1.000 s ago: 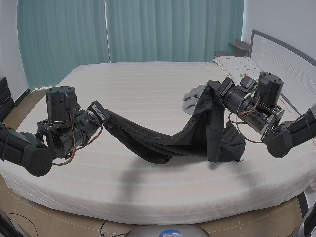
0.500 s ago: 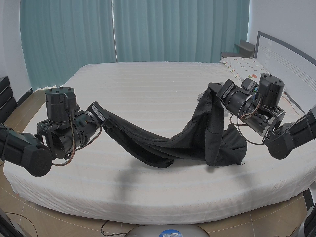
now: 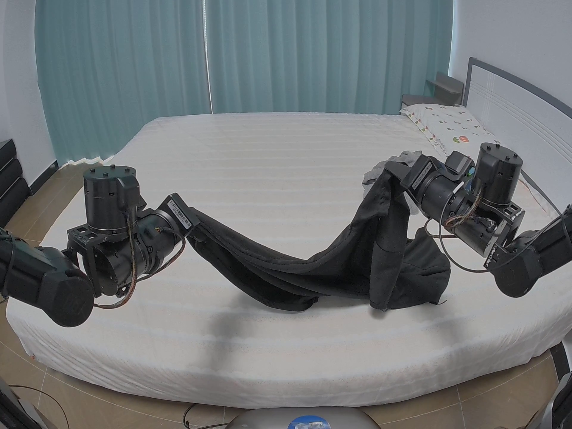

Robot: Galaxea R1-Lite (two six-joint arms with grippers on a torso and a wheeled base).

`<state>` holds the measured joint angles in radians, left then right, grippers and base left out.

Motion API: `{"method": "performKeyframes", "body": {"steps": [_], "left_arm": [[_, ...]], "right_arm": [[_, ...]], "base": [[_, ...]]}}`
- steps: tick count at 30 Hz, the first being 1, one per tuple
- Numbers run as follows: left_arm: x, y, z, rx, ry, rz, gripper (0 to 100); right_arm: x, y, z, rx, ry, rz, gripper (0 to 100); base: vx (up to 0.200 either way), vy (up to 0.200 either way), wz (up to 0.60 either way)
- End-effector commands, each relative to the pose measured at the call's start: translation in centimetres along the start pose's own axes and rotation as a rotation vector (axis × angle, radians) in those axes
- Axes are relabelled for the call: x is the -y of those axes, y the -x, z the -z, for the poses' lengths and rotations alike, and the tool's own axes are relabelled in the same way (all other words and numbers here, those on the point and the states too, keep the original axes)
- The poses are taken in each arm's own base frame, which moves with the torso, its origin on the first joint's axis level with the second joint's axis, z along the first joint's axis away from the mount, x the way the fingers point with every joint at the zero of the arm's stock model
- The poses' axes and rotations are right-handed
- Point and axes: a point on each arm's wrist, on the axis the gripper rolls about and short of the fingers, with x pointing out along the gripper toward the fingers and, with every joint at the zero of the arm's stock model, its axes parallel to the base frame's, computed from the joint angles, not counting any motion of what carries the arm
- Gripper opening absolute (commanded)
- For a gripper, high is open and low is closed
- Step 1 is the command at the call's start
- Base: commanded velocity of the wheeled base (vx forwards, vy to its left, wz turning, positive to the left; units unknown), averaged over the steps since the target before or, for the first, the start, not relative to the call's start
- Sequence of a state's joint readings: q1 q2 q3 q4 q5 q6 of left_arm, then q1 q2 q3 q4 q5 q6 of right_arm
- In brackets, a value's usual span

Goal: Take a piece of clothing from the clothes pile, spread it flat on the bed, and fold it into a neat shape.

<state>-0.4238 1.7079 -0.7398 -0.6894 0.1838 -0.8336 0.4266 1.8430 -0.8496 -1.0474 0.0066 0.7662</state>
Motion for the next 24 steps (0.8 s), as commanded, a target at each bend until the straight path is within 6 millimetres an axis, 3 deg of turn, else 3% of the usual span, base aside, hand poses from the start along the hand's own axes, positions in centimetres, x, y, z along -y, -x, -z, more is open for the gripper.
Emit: {"method": "performKeyframes", "body": {"steps": [1,11,16,24], "left_arm": [[0.0,0.7,-0.1,0.003,0.0,0.005,0],[0.2,3.4,-1.0,0.036,0.007,0.038,0],[0.7,5.3,-2.0,0.074,0.01,0.079,0],[2.6,9.2,-4.6,0.147,-0.029,0.151,0]], "right_arm": [[-0.1,1.1,-0.3,0.001,-0.001,0.004,0],[-1.8,5.1,-1.6,0.016,-0.001,-0.045,0],[-3.4,7.6,-3.2,0.069,0.002,-0.096,0],[-7.4,12.2,-7.6,0.197,0.016,-0.227,0]], "base": [[-0.2,0.0,0.0],[-0.2,0.0,0.0],[-0.2,0.0,0.0],[0.0,0.0,0.0]]}}
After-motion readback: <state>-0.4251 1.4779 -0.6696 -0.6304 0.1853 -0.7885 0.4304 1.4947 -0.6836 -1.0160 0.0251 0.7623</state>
